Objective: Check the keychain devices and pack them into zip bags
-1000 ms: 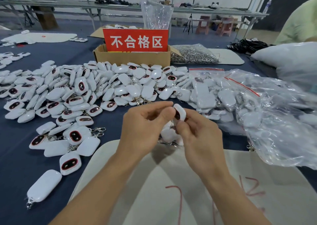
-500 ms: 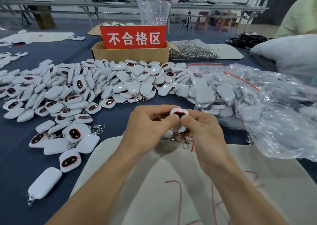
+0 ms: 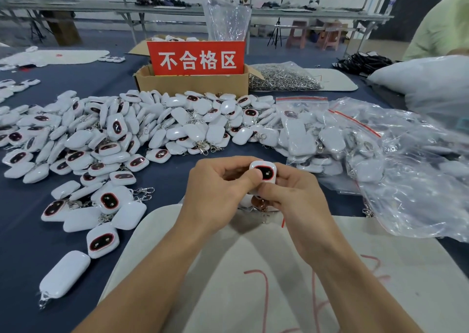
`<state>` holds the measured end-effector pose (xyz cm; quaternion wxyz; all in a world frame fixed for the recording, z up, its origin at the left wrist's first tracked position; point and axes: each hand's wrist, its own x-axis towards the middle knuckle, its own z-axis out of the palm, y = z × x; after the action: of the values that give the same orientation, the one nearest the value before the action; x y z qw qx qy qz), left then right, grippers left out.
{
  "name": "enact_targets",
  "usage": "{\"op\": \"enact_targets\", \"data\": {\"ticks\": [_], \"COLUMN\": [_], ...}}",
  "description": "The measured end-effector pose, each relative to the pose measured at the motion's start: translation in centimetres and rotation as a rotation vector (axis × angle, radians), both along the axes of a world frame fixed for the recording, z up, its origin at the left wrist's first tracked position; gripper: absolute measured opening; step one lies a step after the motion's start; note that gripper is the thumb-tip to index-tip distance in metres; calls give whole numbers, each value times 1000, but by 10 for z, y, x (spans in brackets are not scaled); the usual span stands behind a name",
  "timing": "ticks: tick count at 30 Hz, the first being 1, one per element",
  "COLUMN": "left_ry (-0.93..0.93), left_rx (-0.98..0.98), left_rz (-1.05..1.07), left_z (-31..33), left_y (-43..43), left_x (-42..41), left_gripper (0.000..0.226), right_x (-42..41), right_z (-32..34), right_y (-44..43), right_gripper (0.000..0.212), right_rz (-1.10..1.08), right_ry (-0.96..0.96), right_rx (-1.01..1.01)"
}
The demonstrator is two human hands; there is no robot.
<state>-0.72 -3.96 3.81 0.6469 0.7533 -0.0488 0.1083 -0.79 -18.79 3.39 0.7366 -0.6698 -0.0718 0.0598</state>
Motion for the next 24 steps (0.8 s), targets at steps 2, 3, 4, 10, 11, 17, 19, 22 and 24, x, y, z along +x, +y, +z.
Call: {"op": "enact_targets", "data": {"ticks": [2, 3, 4, 10, 11, 17, 19, 22, 24], "left_ry": [-13, -25, -38, -86, -117, -178, -178, -177, -152], "left_rx": [-11, -19, -25, 173, 280, 822, 1125, 1203, 1039], "left_rz": [-4, -12, -26, 187, 238, 207, 246, 294, 298], "left_z": [0, 1, 1, -3, -5, -16, -17, -20, -24], "left_y": [1, 1, 2, -1, -4, -40, -49, -47, -41], "left_x": [0, -1, -2, -4, -5, -10, -10, -9, -7], "left_gripper": [23, 23, 23, 18, 19, 48, 56, 43, 36], "right_x": [-1, -1, -1, 6, 9, 14, 11, 8, 8], "right_z": [0, 0, 1, 4, 3, -4, -2, 1, 2], "right_y": [1, 1, 1, -16, -23, -47, -46, -44, -42], "right_gripper": [32, 31, 30, 19, 20, 14, 10, 12, 15], "right_rz": [-13, -23, -38, -246, -323, -556, -547, -537, -469], "right_ry": [-29, -43, -55, -96, -92, 11, 7, -24, 11], "right_rx": [1, 5, 10, -72, -128, -572, -659, -753, -656]}}
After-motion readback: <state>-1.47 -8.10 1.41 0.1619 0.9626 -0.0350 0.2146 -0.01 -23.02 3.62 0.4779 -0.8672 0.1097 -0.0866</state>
